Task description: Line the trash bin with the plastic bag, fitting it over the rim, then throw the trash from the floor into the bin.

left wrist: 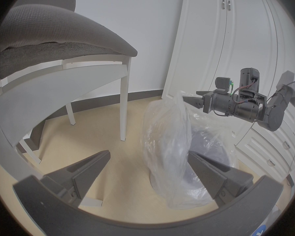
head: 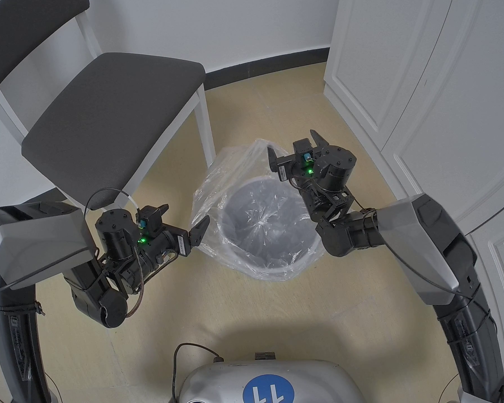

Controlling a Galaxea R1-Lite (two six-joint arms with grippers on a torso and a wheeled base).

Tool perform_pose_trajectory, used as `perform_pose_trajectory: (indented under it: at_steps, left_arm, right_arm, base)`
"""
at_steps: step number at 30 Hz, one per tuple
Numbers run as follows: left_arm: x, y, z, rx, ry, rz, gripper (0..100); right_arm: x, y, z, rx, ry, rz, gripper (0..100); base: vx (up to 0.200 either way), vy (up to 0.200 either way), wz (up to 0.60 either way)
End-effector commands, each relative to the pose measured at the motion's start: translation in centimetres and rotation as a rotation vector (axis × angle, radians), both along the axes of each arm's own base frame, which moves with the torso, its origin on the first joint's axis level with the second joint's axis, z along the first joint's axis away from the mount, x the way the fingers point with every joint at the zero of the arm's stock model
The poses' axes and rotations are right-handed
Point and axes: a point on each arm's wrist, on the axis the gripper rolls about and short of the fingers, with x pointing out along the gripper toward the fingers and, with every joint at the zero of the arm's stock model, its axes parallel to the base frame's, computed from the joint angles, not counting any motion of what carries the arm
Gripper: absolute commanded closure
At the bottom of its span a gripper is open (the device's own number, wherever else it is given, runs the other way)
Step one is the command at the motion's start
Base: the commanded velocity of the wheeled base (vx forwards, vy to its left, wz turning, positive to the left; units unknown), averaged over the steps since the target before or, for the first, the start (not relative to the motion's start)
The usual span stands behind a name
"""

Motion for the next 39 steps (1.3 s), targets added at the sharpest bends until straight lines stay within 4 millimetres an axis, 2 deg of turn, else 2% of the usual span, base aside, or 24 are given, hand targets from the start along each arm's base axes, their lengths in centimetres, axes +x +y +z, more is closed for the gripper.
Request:
perform_pose_trajectory:
  at_steps: [1, 5, 10, 14, 16, 20, 24, 26, 29, 39]
  left_arm:
    - [-0.3, -0.7, -0.5, 0.006, 0.016, -0.009, 0]
    - [-0.5, -1.0, -0.6, 0.007, 0.018, -0.015, 0]
    - [-0.9, -1.9, -0.5, 0.009, 0.018, -0.002, 0]
    - [-1.0, -3.1, -0.4, 0.007, 0.007, -0.010, 0]
    - [-0.8, -3.9, -0.1, -0.001, -0.007, -0.012, 0]
    - [0.0, -4.9, 0.2, -0.002, -0.018, 0.021, 0]
    - [0.6, -5.1, 1.0, 0.023, 0.027, 0.031, 0]
    - [1.0, -5.4, 2.9, 0.035, 0.065, 0.031, 0]
    - [1.3, -5.3, 4.6, 0.038, 0.116, 0.041, 0]
    - [2.3, -5.2, 5.2, 0.000, 0.205, 0.165, 0]
  right_arm:
    - [-5.0, -2.3, 2.5, -0.065, 0.190, 0.021, 0]
    - [-6.5, -3.8, 2.8, -0.036, 0.307, 0.032, 0]
    - [-7.6, -5.0, 2.8, 0.014, 0.356, 0.077, 0]
    - [-9.2, -7.2, 3.2, 0.068, 0.400, 0.040, 0]
    - [-10.2, -8.0, 2.8, 0.114, 0.438, 0.012, 0]
    - [-12.1, -8.1, 1.2, 0.277, 0.528, -0.035, 0]
    - [-12.2, -8.1, 0.7, 0.381, 0.561, -0.044, 0]
    - [-11.7, -8.1, 0.3, 0.393, 0.580, -0.048, 0]
    - [-10.8, -7.7, -0.1, 0.392, 0.612, -0.058, 0]
    - [-8.9, -7.7, -0.1, 0.480, 0.726, -0.041, 0]
  base:
    - [0.000, 0.000, 0.00]
    - [0.000, 0.000, 0.00]
    - [0.000, 0.000, 0.00]
    - [0.000, 0.000, 0.00]
    - [0.000, 0.000, 0.00]
    - [0.000, 0.000, 0.00]
    - [0.000, 0.000, 0.00]
    - [0.000, 0.000, 0.00]
    - [0.000, 0.000, 0.00]
    - [0.000, 0.000, 0.00]
